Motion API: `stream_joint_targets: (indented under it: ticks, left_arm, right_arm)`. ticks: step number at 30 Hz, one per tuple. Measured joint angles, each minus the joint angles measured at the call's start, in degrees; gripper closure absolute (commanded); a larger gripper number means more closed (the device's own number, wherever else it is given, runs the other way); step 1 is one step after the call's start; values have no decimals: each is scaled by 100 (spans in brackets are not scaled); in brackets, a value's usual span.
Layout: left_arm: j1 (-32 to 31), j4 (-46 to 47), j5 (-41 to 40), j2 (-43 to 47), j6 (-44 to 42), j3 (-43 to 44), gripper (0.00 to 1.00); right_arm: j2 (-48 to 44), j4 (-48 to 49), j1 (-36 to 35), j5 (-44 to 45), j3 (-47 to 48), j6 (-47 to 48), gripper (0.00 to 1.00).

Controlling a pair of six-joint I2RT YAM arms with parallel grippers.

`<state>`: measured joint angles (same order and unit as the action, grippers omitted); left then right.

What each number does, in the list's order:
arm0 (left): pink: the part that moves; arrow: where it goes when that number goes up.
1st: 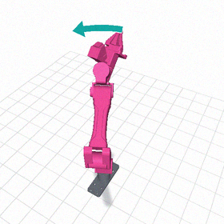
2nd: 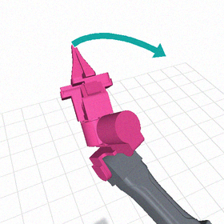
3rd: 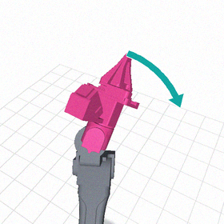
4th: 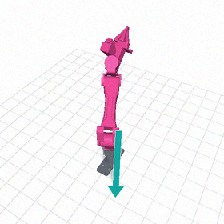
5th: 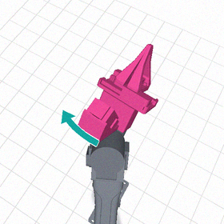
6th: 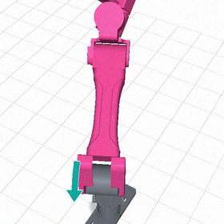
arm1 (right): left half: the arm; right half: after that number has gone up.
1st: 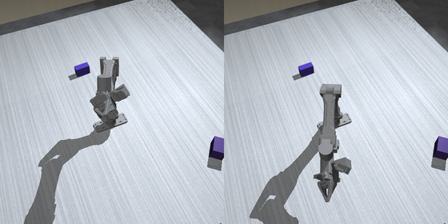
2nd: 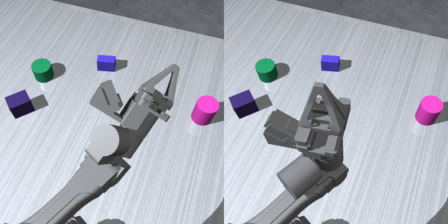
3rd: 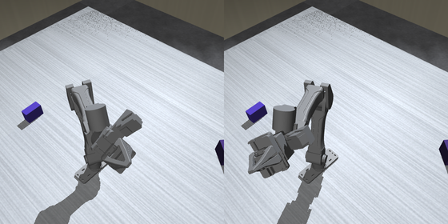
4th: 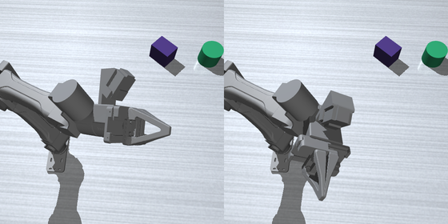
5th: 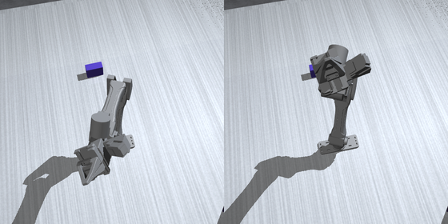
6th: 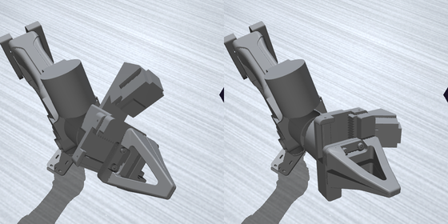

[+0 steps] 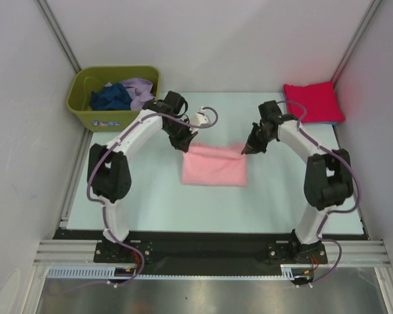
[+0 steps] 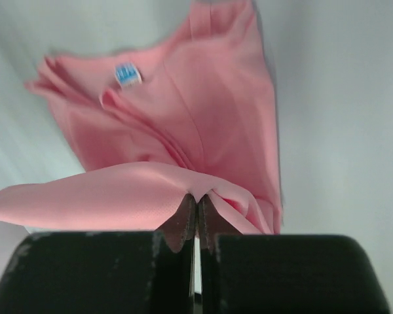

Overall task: Fold and stack the t-shirts
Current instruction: Fold the tshirt

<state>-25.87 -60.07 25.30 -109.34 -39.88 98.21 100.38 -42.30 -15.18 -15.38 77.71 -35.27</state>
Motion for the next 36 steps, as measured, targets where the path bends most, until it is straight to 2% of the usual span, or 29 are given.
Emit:
stream_joint_targets:
  ticks: [3, 7, 8, 9, 10, 11, 13, 15, 19, 21, 22, 23, 26, 28, 31, 36]
  left_arm:
    - [105, 122, -203, -699, 151, 599, 100]
    - [127, 175, -470, -1528, 293, 1259, 100]
    - [127, 201, -529, -1635, 317, 1314, 99]
    - [127, 256, -599, -1749, 369, 1357, 96]
    - [129, 302, -654, -1816, 409, 1384, 76]
    - [131, 385, -748, -1878, 446, 1414, 64]
    - [149, 595, -973, -1945, 643, 1456, 50]
    - [188, 885, -1263, -1954, 914, 1480, 44]
    - [339, 1370, -1624, -1919, 1440, 1497, 43]
    - [426, 1554, -1589, -1705, 1641, 1239, 44]
    - [461, 1659, -1517, -1504, 1729, 981, 45]
    - [496, 1738, -1421, -1239, 1801, 671, 45]
    - [442, 1902, -1095, -544, 1888, -120, 48]
    - [258, 1969, -944, -284, 1884, -396, 50]
    - [-9, 2144, -811, -402, 1893, -380, 56]
    - [55, 2208, -844, -1410, 2022, 315, 56]
  right_arm:
    - [798, 186, 157, 24, 772, 120, 100]
    - [1318, 254, 280, 76, 1200, 146, 98]
    - [1390, 271, 293, 83, 1248, 144, 89]
    - [1478, 291, 310, 94, 1292, 122, 77]
    - [1552, 337, 332, 94, 1320, 92, 53]
    - [1624, 389, 354, 122, 1349, 46, 44]
    - [1773, 509, 435, 184, 1458, 22, 38]
    - [1982, 535, 555, 319, 1777, 33, 38]
    - [1910, 765, 787, 791, 1998, 258, 41]
    - [1403, 1036, 846, 955, 1497, 457, 44]
    - [1080, 1137, 831, 962, 1152, 546, 51]
    - [726, 1189, 763, 953, 811, 638, 52]
    - [-74, 1331, 363, 817, 127, 787, 61]
    - [-212, 1602, 79, 610, -74, 815, 67]
    - [157, 2000, -243, 232, -107, 802, 69]
    - [1491, 2229, -81, 2, 310, 723, 67]
